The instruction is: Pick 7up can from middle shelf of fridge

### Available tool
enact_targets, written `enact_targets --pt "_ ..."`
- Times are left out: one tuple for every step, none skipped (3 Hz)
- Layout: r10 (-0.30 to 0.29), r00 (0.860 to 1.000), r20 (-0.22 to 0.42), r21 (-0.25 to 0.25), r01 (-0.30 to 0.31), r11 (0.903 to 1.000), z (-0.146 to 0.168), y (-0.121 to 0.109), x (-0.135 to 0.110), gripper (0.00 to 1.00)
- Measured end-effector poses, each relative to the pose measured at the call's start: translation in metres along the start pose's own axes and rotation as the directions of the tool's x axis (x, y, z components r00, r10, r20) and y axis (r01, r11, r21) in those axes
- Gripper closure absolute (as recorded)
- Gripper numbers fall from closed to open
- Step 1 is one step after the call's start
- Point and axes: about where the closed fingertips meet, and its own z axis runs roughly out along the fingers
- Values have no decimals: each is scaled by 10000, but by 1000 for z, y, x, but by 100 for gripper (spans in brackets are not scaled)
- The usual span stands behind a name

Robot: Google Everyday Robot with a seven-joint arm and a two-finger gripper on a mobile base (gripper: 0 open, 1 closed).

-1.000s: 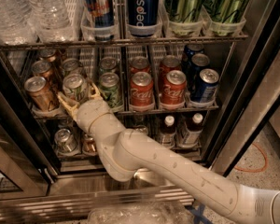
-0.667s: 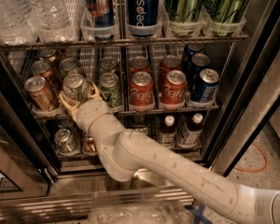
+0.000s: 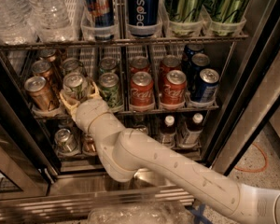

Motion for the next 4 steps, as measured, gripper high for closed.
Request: enact_targets --pt "-55 9999 150 0 55 10000 -1 -2 -14 100" --pt "-138 9994 317 -119 142 9998 -2 -3 -28 100" --pt "-210 9987 465 -270 222 9994 -3 -2 -40 100" --pt "-252 9982 542 -411 274 9988 -9 -2 -46 100"
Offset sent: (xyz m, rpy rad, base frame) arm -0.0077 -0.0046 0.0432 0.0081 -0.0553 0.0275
